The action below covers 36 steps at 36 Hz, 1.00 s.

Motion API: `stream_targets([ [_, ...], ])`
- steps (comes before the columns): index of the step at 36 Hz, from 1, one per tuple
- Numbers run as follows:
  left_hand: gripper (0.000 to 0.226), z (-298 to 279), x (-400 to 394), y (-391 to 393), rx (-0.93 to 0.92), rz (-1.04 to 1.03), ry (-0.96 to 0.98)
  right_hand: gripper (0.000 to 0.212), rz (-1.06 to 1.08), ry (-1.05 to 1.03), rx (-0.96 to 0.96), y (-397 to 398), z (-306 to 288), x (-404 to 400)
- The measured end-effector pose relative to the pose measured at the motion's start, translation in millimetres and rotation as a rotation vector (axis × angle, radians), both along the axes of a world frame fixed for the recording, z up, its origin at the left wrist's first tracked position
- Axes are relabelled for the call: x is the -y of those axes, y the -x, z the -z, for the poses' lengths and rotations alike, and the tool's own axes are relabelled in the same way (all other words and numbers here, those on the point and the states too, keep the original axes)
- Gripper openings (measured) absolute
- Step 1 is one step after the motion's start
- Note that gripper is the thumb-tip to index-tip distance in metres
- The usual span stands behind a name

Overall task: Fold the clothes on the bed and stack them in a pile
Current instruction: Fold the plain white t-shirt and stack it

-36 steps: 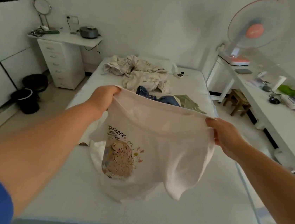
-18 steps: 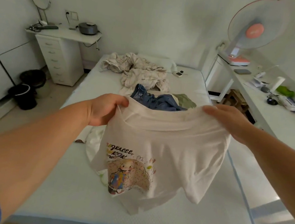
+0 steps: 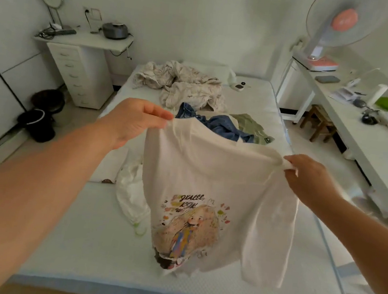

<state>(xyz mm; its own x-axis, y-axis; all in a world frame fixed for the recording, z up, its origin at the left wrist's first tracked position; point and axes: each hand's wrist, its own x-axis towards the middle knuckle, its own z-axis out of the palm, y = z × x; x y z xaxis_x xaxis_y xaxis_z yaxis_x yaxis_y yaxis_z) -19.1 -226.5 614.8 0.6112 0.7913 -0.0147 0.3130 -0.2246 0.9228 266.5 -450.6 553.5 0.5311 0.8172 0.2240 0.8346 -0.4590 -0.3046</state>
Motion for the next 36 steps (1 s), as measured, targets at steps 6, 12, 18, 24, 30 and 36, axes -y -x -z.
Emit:
stream_targets([
  [6,0.022,6,4,-10,-0.166,-0.042,-0.290,0.018,0.139,-0.072,-0.203,-10,20,6],
  [12,0.021,29,-3,-1,-0.535,-0.004,-0.482,0.015,0.109,-0.124,-0.515,-7,30,11],
  [18,0.012,50,-20,8,-0.427,-0.075,-0.492,0.022,0.136,-0.396,-0.467,-4,17,9],
  [24,0.040,70,-53,4,-0.396,-0.154,-0.459,0.030,0.189,-0.122,-0.538,3,10,-5],
  [30,0.044,122,-81,6,-0.608,0.029,-0.295,0.014,0.166,0.380,-0.841,2,25,6],
  [36,0.041,163,-102,-10,-0.778,0.160,-0.260,0.021,0.144,0.861,-0.507,9,65,0],
])
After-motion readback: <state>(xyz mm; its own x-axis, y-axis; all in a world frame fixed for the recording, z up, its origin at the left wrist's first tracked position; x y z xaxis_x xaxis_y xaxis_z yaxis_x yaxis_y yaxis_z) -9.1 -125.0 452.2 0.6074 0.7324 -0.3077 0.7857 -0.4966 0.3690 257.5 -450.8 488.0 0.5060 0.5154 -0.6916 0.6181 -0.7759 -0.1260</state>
